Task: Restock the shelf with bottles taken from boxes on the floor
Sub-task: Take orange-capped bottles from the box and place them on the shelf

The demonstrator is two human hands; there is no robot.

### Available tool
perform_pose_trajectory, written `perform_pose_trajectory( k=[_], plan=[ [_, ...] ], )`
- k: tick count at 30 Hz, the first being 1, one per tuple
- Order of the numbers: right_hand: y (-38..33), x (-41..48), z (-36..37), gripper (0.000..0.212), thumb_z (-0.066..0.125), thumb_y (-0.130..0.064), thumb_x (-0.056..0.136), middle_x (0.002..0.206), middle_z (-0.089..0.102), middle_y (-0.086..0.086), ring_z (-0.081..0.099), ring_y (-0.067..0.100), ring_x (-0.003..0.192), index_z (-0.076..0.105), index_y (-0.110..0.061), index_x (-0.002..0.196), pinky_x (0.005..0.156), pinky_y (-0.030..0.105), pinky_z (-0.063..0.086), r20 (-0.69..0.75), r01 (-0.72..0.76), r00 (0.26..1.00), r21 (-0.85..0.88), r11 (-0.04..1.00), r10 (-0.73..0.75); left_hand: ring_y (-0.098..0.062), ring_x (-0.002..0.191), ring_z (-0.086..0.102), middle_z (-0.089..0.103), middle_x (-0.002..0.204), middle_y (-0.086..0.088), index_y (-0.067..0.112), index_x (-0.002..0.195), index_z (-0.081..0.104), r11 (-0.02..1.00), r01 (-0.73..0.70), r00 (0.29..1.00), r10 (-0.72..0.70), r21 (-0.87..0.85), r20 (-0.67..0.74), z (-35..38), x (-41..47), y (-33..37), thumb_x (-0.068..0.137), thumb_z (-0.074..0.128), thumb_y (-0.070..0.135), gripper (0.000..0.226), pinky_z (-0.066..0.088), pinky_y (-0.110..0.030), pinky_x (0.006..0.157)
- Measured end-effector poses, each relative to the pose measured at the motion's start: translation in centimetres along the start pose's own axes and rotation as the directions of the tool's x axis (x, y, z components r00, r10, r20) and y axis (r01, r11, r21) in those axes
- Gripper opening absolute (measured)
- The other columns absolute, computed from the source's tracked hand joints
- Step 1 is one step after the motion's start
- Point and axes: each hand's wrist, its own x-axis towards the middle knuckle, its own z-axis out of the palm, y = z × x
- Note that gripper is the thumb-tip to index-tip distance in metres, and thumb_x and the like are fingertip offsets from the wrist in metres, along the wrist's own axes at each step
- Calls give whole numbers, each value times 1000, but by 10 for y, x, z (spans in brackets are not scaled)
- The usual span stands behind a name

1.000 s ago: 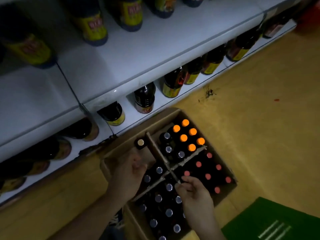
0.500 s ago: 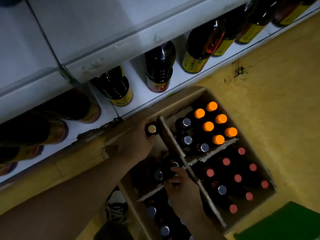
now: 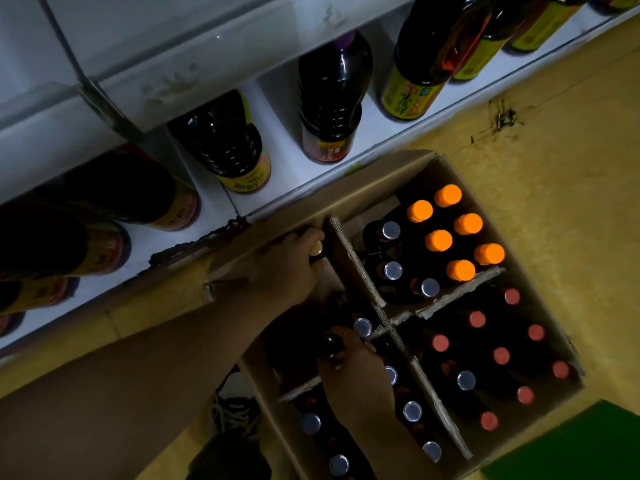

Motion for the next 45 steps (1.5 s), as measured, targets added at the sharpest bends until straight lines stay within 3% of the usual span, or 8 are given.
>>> perform_pose_trajectory(
  k=[6,12,14,16,22,28,38,45],
  plan=[
    [19,-1,-21,43,57,-46,87,102,72,-16,70,7,86,53,-44,129,78,35,59,-127,-25,991,110,994,39,-35,105,64,62,117,-6,36,125,50,996,-50,998,52,69,-23,6,4,-1,91,67,36,39,55,-46,82],
    [46,-1,-53,31,66,-34,89,96,74,-15,71,4,88,63,-39,120,79,34,59,-253,-37,962,238,970,99,-32,95,65,62,111,-3,34,116,43,992,-71,997,73,106,-20,12,-2,3,91,66,32,34,56,-43,72],
    [54,4,-68,35,68,-27,92,96,73,-13,69,3,87,62,-36,125,76,24,57,-292,-35,951,231,972,104,-32,94,65,61,110,-4,33,116,43,993,-80,997,82,91,-14,13,-4,5,92,66,29,33,57,-43,71],
    [59,13,-87,40,70,-24,93,100,71,-11,69,7,91,60,-33,131,76,23,54,-345,-47,931,207,977,118,-33,96,65,61,112,-5,31,117,44,994,-71,997,73,82,-18,12,-6,6,92,65,29,33,56,-42,72],
    [66,57,-136,59,68,-33,95,130,65,10,65,32,111,42,-30,148,83,42,56,-481,-80,870,76,994,107,-32,96,67,62,112,-4,31,116,44,998,-25,999,26,63,-27,10,-10,9,92,66,30,32,58,-46,75],
    [62,96,-155,49,60,-37,99,131,61,18,60,40,115,48,-22,144,74,36,39,-422,-152,899,-49,987,117,-28,99,66,65,110,-1,26,119,50,998,-5,999,8,59,-49,11,-13,12,96,64,33,28,55,-40,75],
    [65,115,-145,44,67,-34,94,120,61,20,61,44,107,48,-15,129,70,40,43,-362,-209,923,-174,962,135,-25,90,64,61,90,5,30,110,48,999,-18,994,21,35,-103,17,-28,20,93,66,36,26,56,-42,75],
    [76,114,-147,35,63,-29,97,112,63,19,59,38,93,47,-13,124,66,37,39,-350,-118,935,-156,981,57,-25,93,66,57,89,7,26,118,51,1000,6,997,-5,8,-74,15,-32,32,95,66,32,28,53,-37,75]
  ],
)
